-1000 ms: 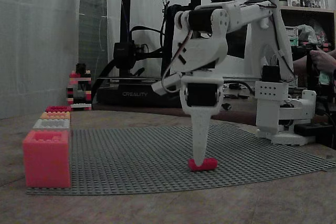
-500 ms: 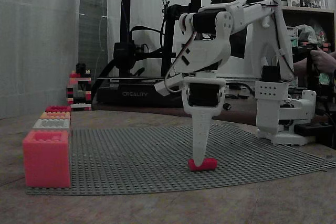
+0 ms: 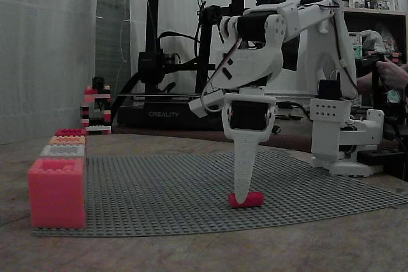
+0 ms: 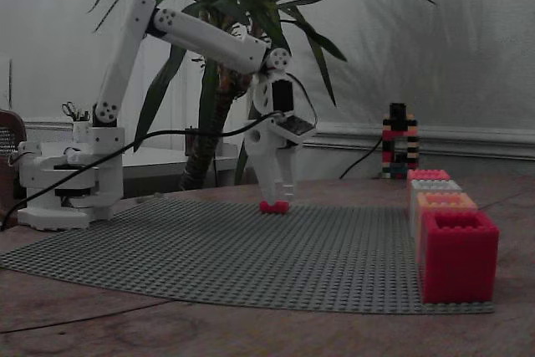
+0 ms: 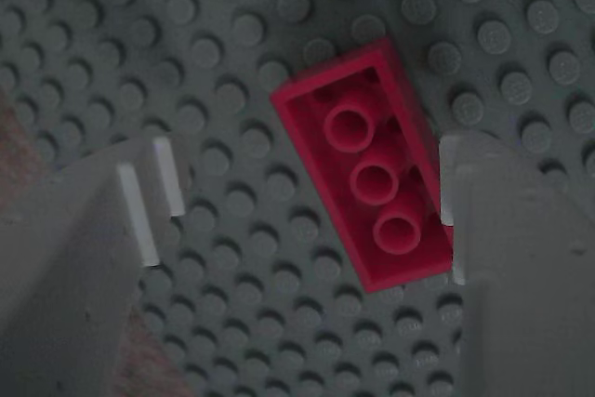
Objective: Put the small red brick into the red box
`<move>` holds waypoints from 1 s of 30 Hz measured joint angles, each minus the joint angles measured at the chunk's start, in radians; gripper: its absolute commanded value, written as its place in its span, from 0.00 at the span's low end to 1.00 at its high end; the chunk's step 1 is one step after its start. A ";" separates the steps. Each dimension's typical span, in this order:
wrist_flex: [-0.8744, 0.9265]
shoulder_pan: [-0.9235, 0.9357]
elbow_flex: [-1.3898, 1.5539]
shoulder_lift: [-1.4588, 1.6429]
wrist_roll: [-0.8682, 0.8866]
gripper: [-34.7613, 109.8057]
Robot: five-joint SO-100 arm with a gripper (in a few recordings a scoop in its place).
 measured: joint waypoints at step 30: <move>-0.021 -0.003 0.044 -0.021 0.061 0.31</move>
